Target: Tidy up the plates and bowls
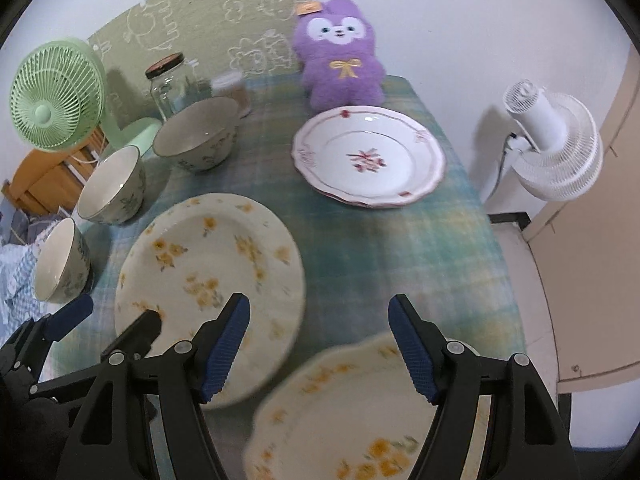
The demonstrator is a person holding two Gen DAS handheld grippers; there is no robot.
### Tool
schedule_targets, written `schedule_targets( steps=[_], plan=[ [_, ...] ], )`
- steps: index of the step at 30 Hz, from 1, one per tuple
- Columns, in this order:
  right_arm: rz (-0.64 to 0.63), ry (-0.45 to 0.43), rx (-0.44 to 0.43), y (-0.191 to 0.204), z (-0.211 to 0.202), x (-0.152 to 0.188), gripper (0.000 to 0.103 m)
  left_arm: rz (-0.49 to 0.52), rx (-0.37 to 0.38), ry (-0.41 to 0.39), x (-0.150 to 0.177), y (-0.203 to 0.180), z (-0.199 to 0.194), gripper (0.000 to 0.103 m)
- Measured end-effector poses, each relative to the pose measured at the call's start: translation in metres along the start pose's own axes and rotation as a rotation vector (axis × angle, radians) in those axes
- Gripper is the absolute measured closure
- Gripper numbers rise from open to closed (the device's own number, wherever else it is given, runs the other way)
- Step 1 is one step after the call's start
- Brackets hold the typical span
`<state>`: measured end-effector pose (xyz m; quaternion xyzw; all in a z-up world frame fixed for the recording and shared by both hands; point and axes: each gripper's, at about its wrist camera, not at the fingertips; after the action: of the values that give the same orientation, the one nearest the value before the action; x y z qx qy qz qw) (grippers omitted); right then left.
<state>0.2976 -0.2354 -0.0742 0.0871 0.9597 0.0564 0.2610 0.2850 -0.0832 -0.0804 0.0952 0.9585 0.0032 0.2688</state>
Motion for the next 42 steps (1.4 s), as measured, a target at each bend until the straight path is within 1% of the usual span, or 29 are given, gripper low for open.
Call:
schedule_targets(
  steps=[4,14,18,21,25,27,28,34,42],
  plan=[
    [-0.008,0.001,0.015,0.018,0.021,-0.007,0.028,0.011,-0.013,0.010,-0.007,0.009,0.020,0.018],
    [0.009,0.059,0.050,0.027,0.071,-0.007,0.028,0.001,-0.027,0.074,-0.009,0.029,0.062,0.018],
    [0.015,0.089,0.057,0.027,0.085,-0.004,0.028,-0.011,0.000,0.115,-0.006,0.032,0.075,0.019],
    [0.024,0.113,0.059,0.025,0.093,-0.003,0.028,-0.012,0.004,0.128,-0.004,0.033,0.081,0.019],
    [0.040,0.129,0.054,0.024,0.102,-0.004,0.028,-0.006,0.015,0.119,-0.002,0.030,0.082,0.019],
    [0.046,0.151,0.029,0.024,0.106,-0.004,0.029,-0.006,0.015,0.116,-0.001,0.030,0.081,0.019],
    [0.047,0.160,0.016,0.025,0.106,-0.004,0.032,-0.003,0.015,0.117,-0.001,0.029,0.080,0.019],
    [0.045,0.168,0.045,0.031,0.106,-0.003,0.032,-0.015,0.020,0.138,-0.002,0.032,0.079,0.021],
    [0.024,0.151,0.054,0.029,0.089,-0.004,0.032,-0.015,0.001,0.123,-0.004,0.021,0.061,0.021]
  ],
)
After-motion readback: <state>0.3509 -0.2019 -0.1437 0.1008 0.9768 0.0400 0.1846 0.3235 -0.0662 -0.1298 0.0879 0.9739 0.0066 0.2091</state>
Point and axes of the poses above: each gripper's, at about its wrist camera, not at the fingertips, and z roughly the way its jaws point, y to its left, x to its underside, and after that the axes turned 10 degrees about z, right-handed
